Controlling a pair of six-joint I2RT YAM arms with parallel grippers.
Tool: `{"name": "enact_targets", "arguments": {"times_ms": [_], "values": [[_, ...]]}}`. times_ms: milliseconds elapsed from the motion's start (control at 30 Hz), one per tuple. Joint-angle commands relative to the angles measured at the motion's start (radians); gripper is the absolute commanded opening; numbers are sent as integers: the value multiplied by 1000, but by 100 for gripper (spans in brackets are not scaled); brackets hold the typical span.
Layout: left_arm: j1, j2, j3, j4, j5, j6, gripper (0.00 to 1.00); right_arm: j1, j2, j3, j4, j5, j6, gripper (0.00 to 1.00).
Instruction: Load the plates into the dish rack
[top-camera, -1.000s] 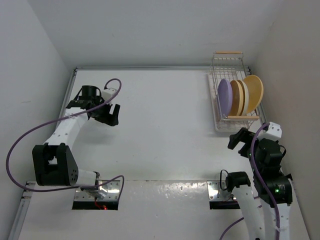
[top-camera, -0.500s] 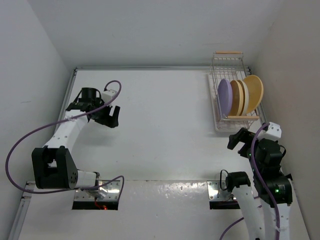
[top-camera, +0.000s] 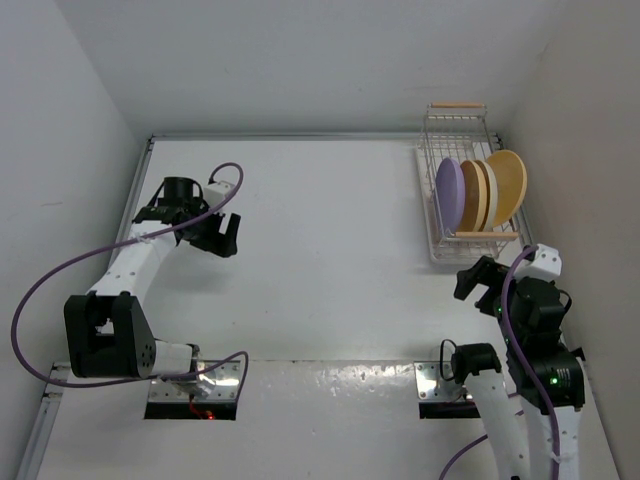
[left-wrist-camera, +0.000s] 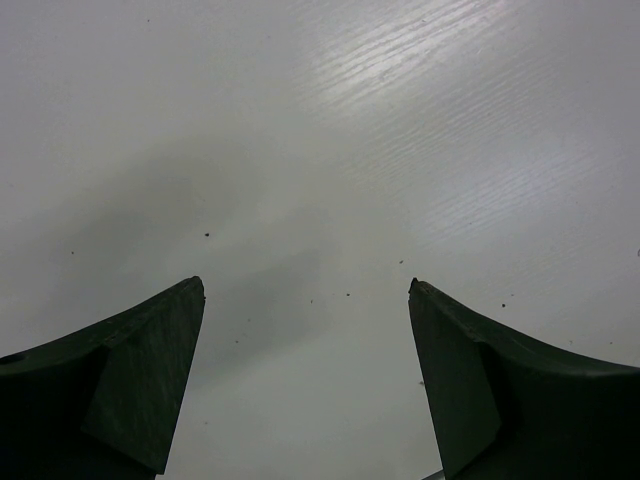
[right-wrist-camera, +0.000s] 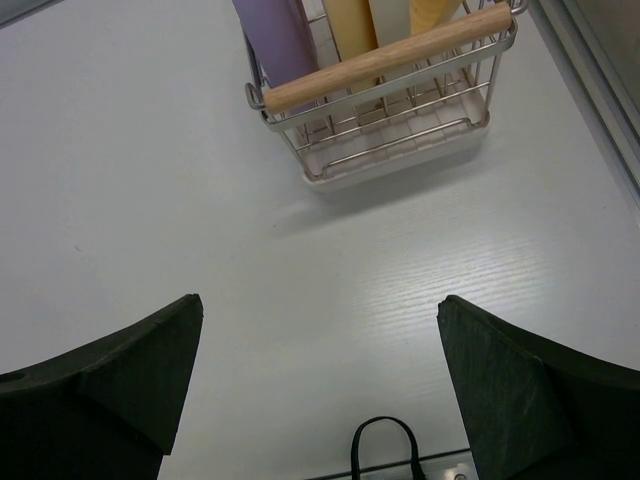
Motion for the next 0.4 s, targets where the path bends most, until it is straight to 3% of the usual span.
{"name": "enact_targets", "arguments": {"times_ms": [0,367], "values": [[11,-30,-5,24,14,-10,87,0,26,30,1,6,3,99],[11,-30,-5,24,14,-10,87,0,57,39,-12,1,17,99]]}}
